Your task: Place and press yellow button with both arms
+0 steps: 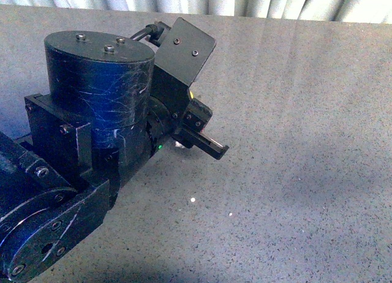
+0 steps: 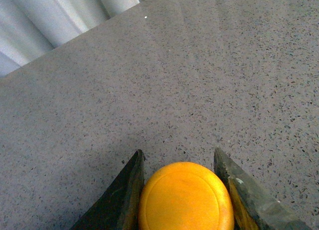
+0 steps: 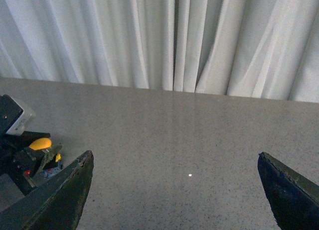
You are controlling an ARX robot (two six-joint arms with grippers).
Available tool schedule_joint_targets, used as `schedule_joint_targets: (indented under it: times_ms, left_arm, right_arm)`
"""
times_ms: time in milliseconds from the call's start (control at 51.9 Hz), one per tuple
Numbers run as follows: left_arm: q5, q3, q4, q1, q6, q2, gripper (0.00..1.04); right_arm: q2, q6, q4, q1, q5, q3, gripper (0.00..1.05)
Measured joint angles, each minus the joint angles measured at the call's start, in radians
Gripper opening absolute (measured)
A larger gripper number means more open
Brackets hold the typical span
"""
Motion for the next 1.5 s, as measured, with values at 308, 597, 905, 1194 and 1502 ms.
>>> schedule_joint_targets:
  times_ms: [308,597,905,1194,1502]
  left_arm:
    - [0.008,-0.031,0.003,-0.013,-0.022,-0.008,0.77]
    - [0.039,-0.190,0.027,0.040,-0.045,-0.171,0.96]
    - [0.212,-0.406,-0.176,0.262,-0.261,-0.634,0.96]
    - [0.140,-0.578,-0.029,0.578,-0.291,-0.924,0.52]
    - [0.158,-0.689,-0.200,0.578,-0.280,-1.196,0.01]
  right_arm:
    - [0.000,0.000,0.000,0.000,0.000,0.000,0.96]
    - [0.000,0.000,0.000,0.000,0.000,0.000,0.96]
    - [0.000,0.000,0.000,0.000,0.000,0.000,0.96]
    - [0.634,0.024,-0.241,-0.013,-0.113,0.370,0.96]
    - [1.292,-0.046,-0.012,0.280,0.006,0.700,0.96]
